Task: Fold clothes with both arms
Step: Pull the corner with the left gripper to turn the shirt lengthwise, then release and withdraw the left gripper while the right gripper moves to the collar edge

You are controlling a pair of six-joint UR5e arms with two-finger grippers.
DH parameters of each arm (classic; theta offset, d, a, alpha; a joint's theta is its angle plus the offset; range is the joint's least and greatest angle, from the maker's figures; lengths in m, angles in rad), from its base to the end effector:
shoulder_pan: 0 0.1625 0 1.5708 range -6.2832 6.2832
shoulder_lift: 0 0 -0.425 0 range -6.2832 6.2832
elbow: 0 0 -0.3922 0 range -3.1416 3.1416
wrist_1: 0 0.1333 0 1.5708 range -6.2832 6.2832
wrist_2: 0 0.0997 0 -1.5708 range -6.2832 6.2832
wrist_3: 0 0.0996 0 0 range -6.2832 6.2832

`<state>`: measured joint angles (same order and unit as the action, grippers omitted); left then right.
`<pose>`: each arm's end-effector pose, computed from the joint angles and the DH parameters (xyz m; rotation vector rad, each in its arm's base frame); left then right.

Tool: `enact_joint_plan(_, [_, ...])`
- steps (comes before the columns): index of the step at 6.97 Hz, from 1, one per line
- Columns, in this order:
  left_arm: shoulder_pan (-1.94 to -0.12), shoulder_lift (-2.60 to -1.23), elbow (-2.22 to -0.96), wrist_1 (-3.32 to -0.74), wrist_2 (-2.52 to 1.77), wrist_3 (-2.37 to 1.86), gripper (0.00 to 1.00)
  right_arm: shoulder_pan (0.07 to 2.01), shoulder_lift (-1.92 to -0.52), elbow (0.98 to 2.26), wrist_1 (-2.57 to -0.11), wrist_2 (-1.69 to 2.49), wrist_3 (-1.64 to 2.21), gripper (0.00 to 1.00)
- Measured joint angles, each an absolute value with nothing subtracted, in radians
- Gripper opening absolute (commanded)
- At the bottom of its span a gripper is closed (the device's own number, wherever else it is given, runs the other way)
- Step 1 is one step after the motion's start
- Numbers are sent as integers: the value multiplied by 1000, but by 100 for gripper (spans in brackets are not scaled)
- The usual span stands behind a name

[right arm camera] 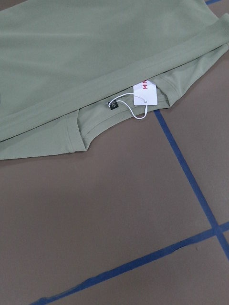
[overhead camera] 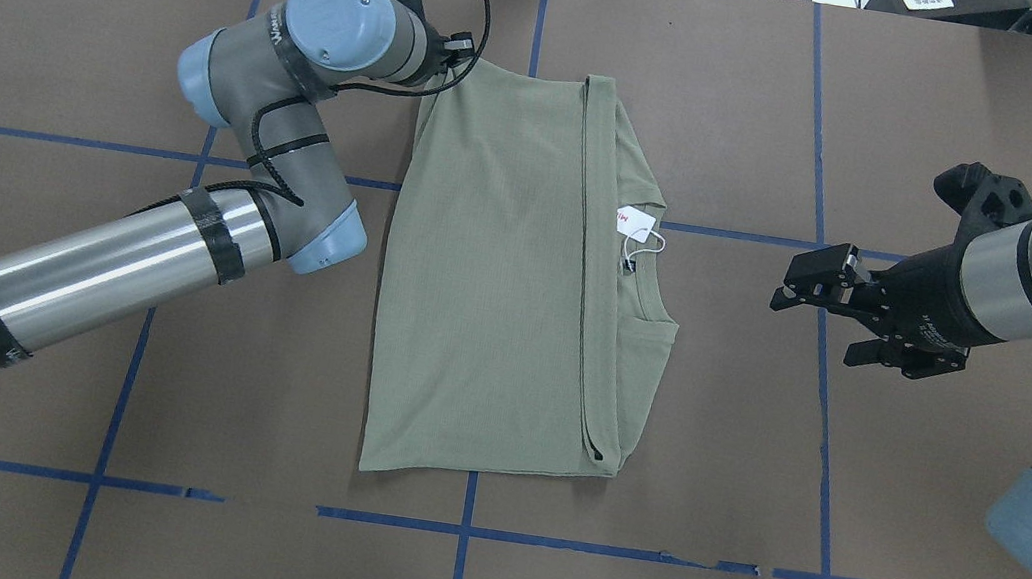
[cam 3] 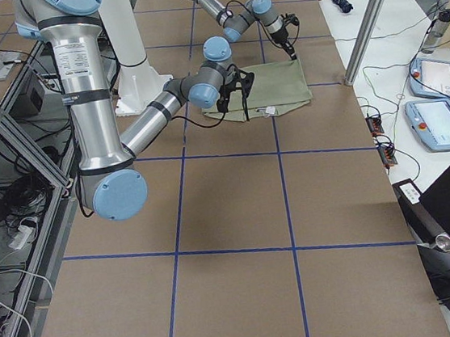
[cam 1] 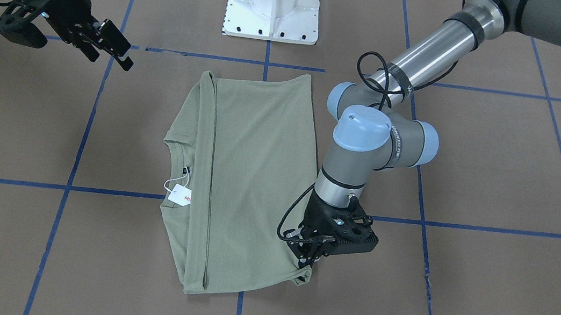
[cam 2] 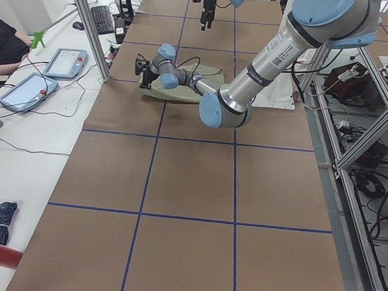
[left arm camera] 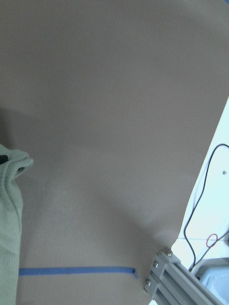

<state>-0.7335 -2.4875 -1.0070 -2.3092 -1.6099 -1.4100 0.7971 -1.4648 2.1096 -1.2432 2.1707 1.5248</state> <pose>0.5371 -0.6582 0.2430 0.4452 1.0106 -0.4928 -0.2820 -0.3990 0.3133 -0.1179 -1.0884 0.3839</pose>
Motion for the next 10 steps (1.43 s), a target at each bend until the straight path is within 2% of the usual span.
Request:
enact_joint_plan(1, [-733, -2509, -960, -2360, -1598, -1408, 99, 797, -1465, 2109, -1243, 2171, 1525, 100])
enact_joint_plan(3, [-734, -2520, -909, -2410, -1566, -1395, 100, 795, -1464, 2110, -1243, 2169, 1525, 100])
enact_joint_plan(6, [-791, -2500, -918, -2404, -1629, -1331, 100, 764, -1444, 2092, -1248, 2108, 1514, 100])
enact_joint_plan(8, [-825, -2367, -1079, -2347, -1760, -1257, 100, 710, -1408, 2051, -1275, 2030, 1436, 100])
enact_joint_plan(10, [-834, -2230, -1306, -2229, -1827, -1191, 100, 647, -1276, 2006, -1470, 1942, 1300, 100])
